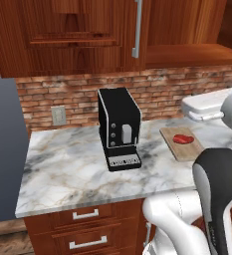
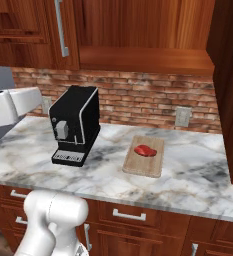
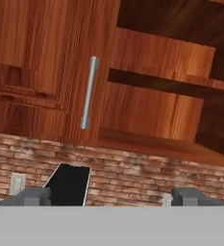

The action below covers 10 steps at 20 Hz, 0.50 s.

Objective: Open the cabinet, retrieve the rolling pin, and place it next to the meat on the cutting board to prepare for tenderizing.

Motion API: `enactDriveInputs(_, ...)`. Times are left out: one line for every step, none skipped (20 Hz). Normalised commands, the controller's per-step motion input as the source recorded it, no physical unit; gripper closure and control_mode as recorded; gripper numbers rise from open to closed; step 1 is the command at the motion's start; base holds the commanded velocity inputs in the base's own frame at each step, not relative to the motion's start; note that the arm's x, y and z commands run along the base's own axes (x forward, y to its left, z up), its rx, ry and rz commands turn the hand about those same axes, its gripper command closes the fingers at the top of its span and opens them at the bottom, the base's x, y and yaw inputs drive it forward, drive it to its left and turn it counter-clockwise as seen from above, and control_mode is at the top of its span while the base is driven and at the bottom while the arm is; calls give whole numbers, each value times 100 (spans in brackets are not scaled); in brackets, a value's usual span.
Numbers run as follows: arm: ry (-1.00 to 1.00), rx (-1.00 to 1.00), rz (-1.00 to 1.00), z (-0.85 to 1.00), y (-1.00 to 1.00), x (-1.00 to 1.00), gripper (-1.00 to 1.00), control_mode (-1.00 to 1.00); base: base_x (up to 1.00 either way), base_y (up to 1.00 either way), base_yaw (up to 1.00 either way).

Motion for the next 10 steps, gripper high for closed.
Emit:
enactDriveInputs(-40,4,20,29,16,0,-100,-100,0,0,0)
enactDriveInputs(-38,5,19,27,19,3,-100,-100,0,0,0)
enactDriveInputs(-36,7,18,30,20,7,-100,-100,0,0,0)
enactDriveInputs(-34,8,16,35,24,11,-100,-100,0,0,0)
enactDriveInputs(-30,11,15,37,31,19,-100,-100,0,0,0)
enactDriveInputs(-26,12,13,39,34,22,-100,-100,0,0,0)
enactDriveInputs(-26,13,12,41,36,25,-100,-100,0,0,0)
enactDriveInputs(-23,15,11,40,36,28,-100,-100,0,0,0)
enactDriveInputs(-21,17,11,42,36,31,-100,-100,0,0,0)
enactDriveInputs(-20,18,10,43,35,33,-100,-100,0,0,0)
